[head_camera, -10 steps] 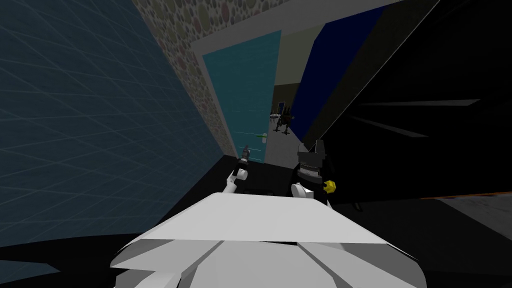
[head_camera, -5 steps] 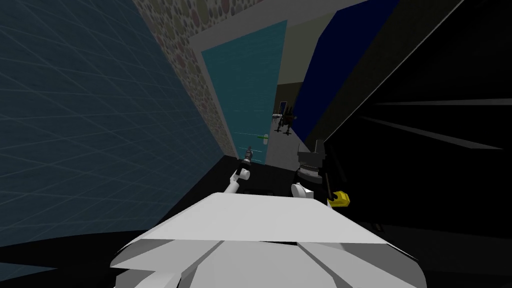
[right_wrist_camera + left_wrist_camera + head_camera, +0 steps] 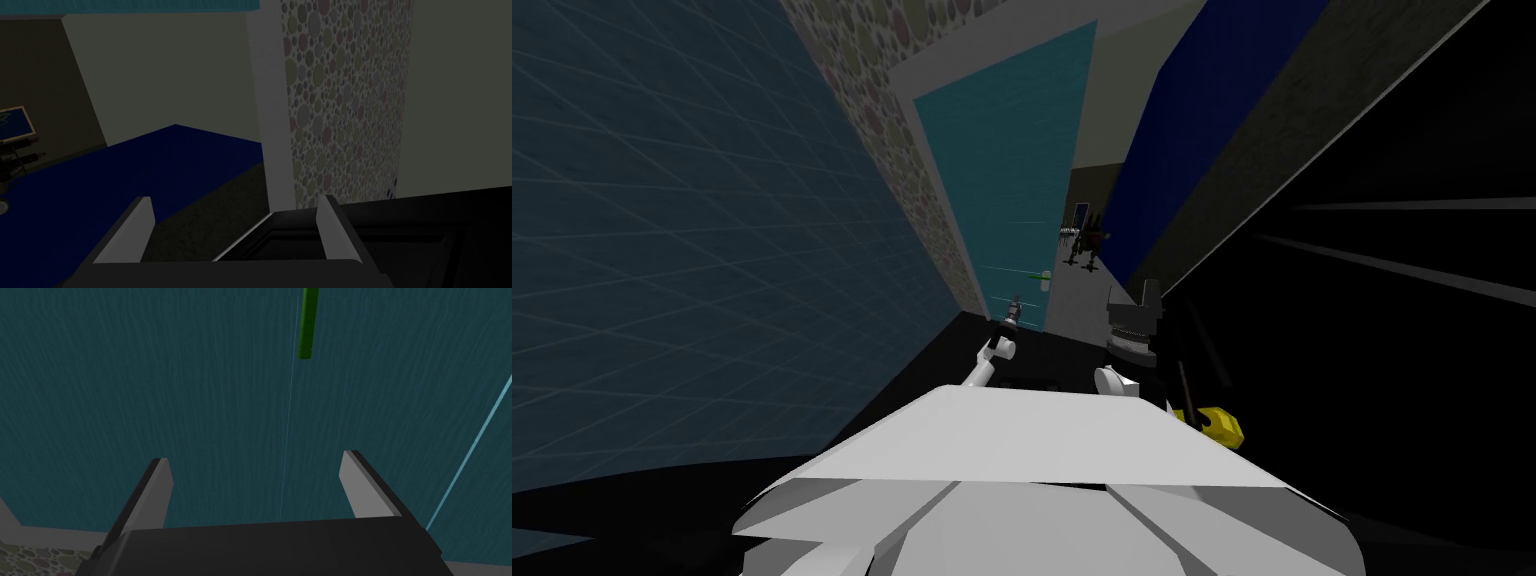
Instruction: Pull the door open
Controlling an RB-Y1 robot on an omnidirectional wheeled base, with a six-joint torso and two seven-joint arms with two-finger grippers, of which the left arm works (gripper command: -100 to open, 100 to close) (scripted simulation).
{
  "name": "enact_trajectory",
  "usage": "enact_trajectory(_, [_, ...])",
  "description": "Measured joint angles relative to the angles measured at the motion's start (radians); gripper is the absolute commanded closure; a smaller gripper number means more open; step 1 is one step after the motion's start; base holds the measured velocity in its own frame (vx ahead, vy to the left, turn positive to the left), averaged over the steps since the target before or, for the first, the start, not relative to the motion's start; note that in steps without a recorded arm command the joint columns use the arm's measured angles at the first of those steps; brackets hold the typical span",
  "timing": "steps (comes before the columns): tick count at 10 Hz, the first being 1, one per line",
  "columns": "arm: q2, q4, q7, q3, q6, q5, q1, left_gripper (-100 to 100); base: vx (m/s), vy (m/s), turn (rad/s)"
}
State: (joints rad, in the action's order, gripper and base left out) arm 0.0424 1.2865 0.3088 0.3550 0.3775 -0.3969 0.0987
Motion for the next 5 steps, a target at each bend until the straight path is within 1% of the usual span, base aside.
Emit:
enact_trajectory(1, [-0.005,-0.019,0.004,0.005,-0.002,-0.006,0.014,-100,0.081,-0.017,0.057])
enact_trajectory(2, [-0.010,-0.020,0.012,0.010,-0.012,-0.010,0.016,-100,0.083,-0.020,0.050])
enact_trajectory(3, [-0.013,-0.044,0.015,0.016,-0.014,-0.016,0.031,-100,0.081,-0.015,0.056])
enact_trajectory(4, [-0.014,-0.068,0.015,0.025,-0.008,-0.020,0.041,-100,0.128,-0.034,0.102])
enact_trajectory(5, [-0.020,-0.091,0.020,0.035,-0.007,-0.027,0.053,-100,0.130,-0.028,0.067])
